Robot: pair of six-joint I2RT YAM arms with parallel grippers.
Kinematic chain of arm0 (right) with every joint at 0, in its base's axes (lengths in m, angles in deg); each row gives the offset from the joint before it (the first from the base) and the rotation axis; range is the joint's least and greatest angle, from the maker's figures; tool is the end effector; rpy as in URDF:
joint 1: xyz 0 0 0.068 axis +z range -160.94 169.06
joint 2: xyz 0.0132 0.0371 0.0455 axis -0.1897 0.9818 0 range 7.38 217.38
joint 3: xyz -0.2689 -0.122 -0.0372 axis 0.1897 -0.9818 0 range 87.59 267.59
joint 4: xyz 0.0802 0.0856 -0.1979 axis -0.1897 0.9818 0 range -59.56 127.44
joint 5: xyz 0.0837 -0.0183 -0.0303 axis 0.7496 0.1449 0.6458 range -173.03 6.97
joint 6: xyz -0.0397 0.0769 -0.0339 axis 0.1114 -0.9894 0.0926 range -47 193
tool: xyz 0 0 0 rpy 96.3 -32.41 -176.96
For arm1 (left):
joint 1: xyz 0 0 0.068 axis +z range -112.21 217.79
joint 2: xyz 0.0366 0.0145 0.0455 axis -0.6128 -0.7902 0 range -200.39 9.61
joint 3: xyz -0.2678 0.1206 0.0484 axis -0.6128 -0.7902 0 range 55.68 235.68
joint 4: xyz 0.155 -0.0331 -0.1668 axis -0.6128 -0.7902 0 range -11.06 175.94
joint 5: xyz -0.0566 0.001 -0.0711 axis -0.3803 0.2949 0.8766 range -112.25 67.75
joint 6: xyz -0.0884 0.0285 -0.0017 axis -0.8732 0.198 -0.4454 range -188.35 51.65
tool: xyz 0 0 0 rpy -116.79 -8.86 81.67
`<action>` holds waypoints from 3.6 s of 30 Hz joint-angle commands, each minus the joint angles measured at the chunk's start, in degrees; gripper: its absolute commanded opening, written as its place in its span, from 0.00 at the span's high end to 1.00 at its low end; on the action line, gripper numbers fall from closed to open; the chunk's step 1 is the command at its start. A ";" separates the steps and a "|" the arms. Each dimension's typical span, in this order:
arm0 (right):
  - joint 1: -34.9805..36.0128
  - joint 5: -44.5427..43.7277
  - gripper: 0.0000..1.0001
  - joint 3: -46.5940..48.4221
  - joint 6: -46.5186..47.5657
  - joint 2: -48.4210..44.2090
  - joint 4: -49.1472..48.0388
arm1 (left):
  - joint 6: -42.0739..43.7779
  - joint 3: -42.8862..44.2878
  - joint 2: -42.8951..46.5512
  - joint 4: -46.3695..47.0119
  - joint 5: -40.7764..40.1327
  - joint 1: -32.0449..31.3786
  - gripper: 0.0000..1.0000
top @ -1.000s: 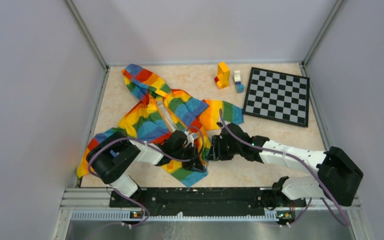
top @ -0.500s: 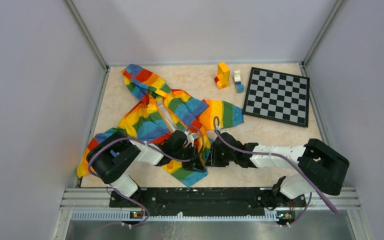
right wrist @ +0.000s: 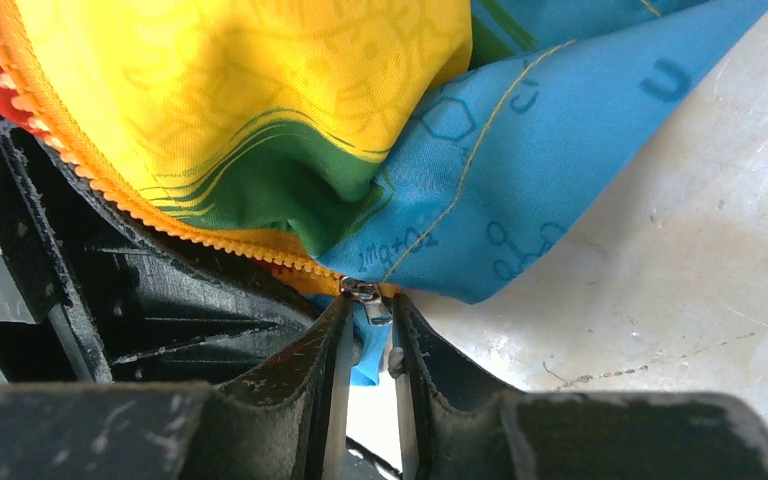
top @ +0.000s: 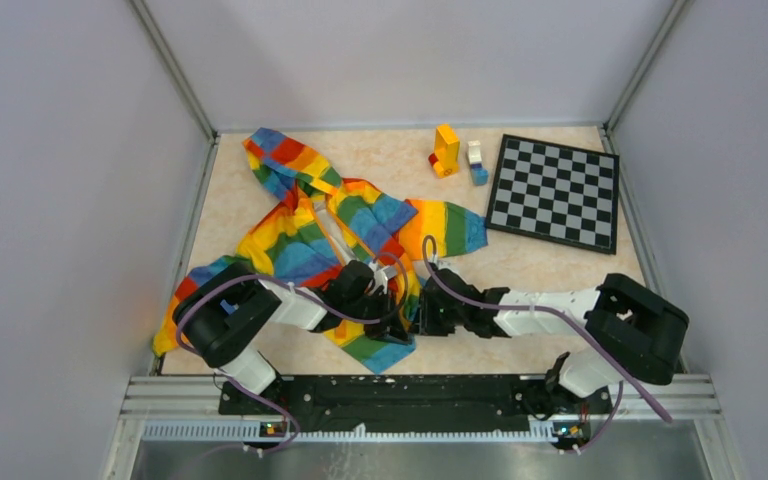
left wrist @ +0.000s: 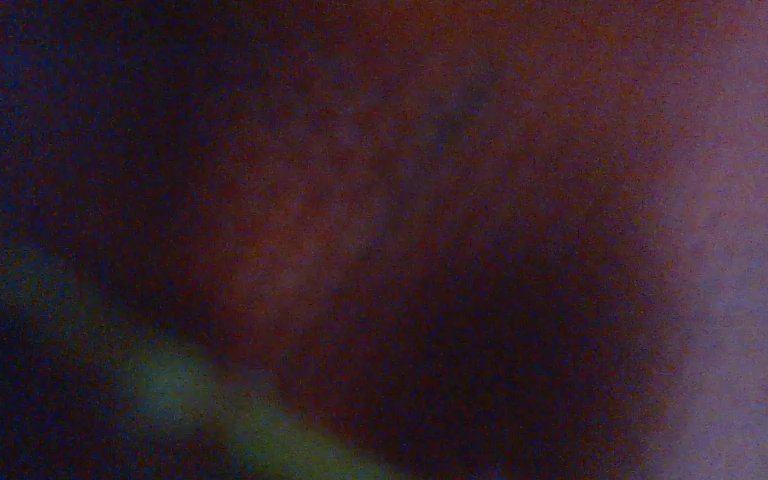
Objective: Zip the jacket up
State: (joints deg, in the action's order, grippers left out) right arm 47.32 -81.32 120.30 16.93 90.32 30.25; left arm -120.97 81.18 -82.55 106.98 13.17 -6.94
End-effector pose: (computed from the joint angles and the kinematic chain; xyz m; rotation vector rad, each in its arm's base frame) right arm 0.1381 0.2283 0.1561 -0.0653 2.6642 0.8356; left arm 0.1571 -0.2238 0.1312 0.1668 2.7441 -1.4098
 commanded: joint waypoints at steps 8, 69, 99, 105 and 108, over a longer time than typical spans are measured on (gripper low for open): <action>3.01 -3.09 0.92 5.24 -0.38 2.76 3.31 | 1.38 -1.33 -0.65 -1.66 -4.20 -0.28 1.00; 0.35 8.68 0.73 -5.32 2.01 1.14 -6.65 | -0.86 -3.15 0.12 0.89 -3.22 -0.36 1.00; 14.18 -20.71 1.00 19.72 -6.97 20.54 34.68 | -0.11 -3.88 1.28 1.45 -2.91 -0.35 1.00; 14.15 -21.38 1.00 17.53 -8.68 18.89 33.72 | -0.90 -4.51 2.32 1.88 -3.35 -0.36 0.97; 14.03 -21.66 1.00 12.86 -8.59 14.73 28.86 | -0.15 -4.33 3.80 0.83 -3.36 -0.27 0.88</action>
State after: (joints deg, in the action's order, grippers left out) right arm 61.77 -98.58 141.83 9.32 103.36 60.77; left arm -123.46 78.25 -80.82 111.41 10.75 -6.57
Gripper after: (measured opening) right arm 0.003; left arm 0.083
